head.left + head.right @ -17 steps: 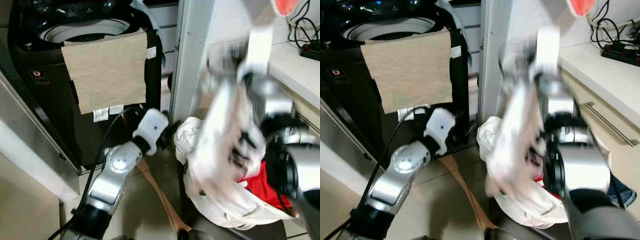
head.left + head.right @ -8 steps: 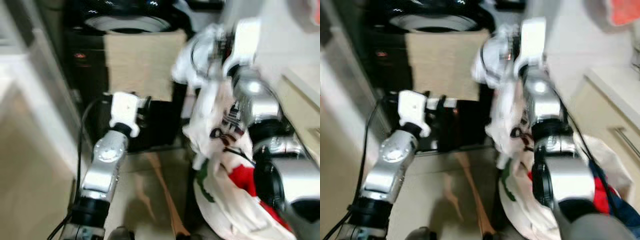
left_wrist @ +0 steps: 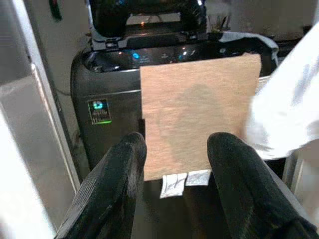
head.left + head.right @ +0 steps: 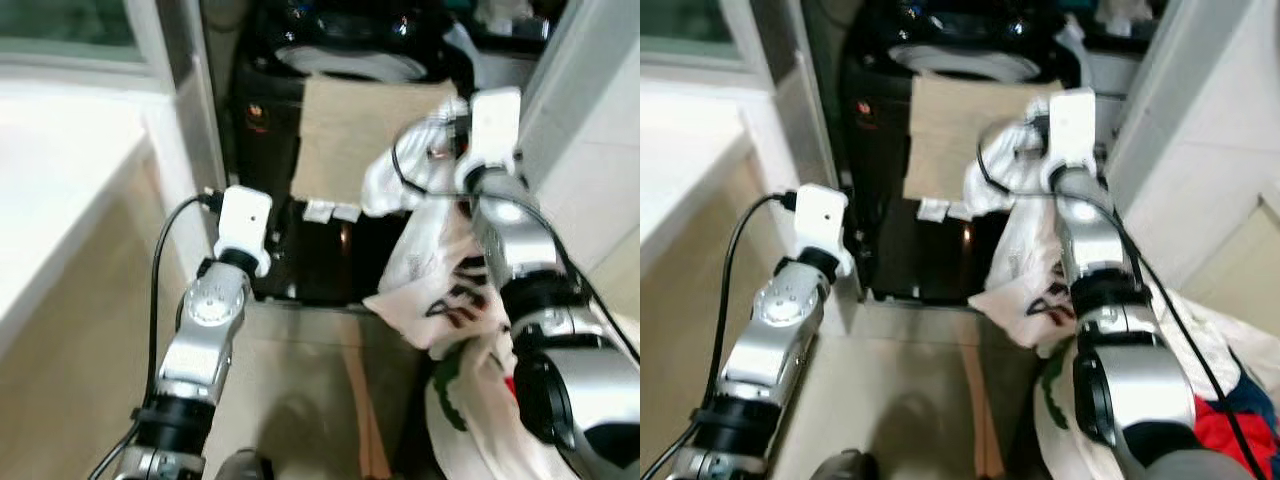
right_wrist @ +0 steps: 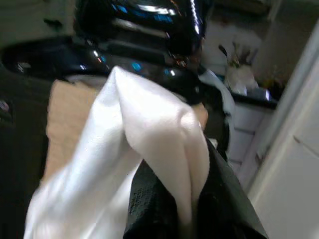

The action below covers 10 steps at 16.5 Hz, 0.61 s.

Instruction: Clothes washing

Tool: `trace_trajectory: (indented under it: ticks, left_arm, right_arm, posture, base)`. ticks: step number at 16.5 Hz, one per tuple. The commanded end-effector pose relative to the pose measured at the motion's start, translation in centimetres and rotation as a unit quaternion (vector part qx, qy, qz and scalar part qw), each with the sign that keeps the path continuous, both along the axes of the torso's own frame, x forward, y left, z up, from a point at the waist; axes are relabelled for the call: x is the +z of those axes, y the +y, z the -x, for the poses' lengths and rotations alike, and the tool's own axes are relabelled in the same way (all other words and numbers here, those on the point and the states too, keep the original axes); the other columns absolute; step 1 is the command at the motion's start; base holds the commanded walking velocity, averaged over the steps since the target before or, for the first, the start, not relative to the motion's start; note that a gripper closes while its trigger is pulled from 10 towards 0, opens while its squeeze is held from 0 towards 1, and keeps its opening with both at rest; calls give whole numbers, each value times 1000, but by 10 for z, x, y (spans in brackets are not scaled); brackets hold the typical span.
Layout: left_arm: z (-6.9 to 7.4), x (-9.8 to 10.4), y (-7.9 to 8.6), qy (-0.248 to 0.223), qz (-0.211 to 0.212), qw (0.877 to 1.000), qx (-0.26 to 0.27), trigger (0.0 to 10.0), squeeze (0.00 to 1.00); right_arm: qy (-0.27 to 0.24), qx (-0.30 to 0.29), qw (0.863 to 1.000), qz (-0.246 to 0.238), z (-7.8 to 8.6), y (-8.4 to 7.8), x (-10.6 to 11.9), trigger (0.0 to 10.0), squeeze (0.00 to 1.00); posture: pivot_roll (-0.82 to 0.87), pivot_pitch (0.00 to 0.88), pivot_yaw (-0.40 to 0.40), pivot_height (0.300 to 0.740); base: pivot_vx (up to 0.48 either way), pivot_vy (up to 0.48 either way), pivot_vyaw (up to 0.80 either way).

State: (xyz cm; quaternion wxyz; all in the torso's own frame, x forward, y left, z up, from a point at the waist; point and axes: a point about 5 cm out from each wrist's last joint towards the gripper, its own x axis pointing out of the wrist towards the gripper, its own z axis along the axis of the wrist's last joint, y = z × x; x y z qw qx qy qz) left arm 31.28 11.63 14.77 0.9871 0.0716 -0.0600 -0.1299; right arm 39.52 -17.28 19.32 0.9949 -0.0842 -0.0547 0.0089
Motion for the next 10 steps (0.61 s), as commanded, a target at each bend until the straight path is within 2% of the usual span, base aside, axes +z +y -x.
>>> trace_trajectory:
  ticks: [1,4,5,6,7,10]
  left_arm:
    - [-1,7,-8,-16,-4,1000,-15,10000,0]
    - [0,7,-12,-21,-12,1000,-19,10000,0]
    - [1,8,-14,-23,-10,999,-28,10000,0]
    - [3,15,-15,-41,-3,998,-44,10000,0]
    - [2,23,-15,-61,-5,997,-43,10000,0]
    - [-1,32,-12,-78,15,997,-23,10000,0]
  right_arm:
    - [0,-21,1000,5,1,-10,0,0,0]
    - [14,-25,1000,-2,9,-6,-21,0,0]
    - [5,-24,1000,-8,11,-5,-22,0,0]
    - [-50,-18,999,1,13,-1,-6,0,0]
    - [-83,-17,996,15,12,1,8,0,0]
    - [-107,-18,994,29,11,-1,22,0,0]
  posture:
    - [-43,0,-49,740]
    - [-43,0,-44,740]
    - [-42,0,-42,740]
    - [-46,0,-37,740]
    - [-47,0,-36,740]
    - [-47,0,-36,740]
  base:
    - [0,0,0]
    - [0,0,0]
    - [0,0,0]
    - [480,0,0]
    - [480,0,0]
    - [472,0,0]
